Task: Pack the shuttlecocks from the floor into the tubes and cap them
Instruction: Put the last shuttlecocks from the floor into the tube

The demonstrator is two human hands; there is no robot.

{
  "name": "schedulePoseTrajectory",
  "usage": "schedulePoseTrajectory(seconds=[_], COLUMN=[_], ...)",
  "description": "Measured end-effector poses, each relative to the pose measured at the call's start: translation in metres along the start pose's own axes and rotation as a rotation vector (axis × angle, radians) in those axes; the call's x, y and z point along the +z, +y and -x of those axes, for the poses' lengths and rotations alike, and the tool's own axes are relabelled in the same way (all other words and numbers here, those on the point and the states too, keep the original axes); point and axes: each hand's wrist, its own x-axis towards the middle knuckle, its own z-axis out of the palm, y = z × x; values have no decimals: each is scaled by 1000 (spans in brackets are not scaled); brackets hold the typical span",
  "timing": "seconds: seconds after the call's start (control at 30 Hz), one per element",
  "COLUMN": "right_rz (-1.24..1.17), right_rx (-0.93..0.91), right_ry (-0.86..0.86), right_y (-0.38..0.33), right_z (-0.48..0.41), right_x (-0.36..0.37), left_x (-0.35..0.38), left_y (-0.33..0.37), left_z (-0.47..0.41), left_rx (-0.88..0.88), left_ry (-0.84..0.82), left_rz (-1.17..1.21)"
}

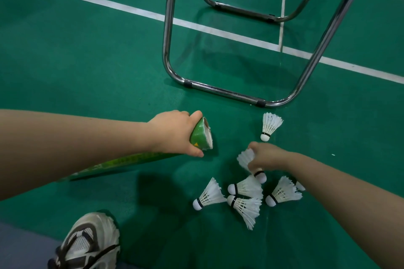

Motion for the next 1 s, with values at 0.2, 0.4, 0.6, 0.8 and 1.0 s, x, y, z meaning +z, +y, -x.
schedulePoseTrajectory(seconds=[0.2, 0.4, 0.6, 0.8, 1.0], right_rz=[-822, -976, -979, -914, -984], right_rx=[-74, -285, -297, -372, -389], right_ry=[186, 299, 81, -318, -281], right_y=[-3, -53, -76, -73, -64], right_z=[29, 68, 72, 66, 59], right_x=[-44, -30, -17, -16, -22], left_x=[1, -2, -5, -5, -5], left_y=[2, 9, 21, 41, 55], left_z=[0, -3, -8, -13, -31], left_rx=[-5, 3, 9, 100, 118], left_ry=[-3, -13, -10, -6, 1], left_rz=[-22, 31, 34, 10, 13])
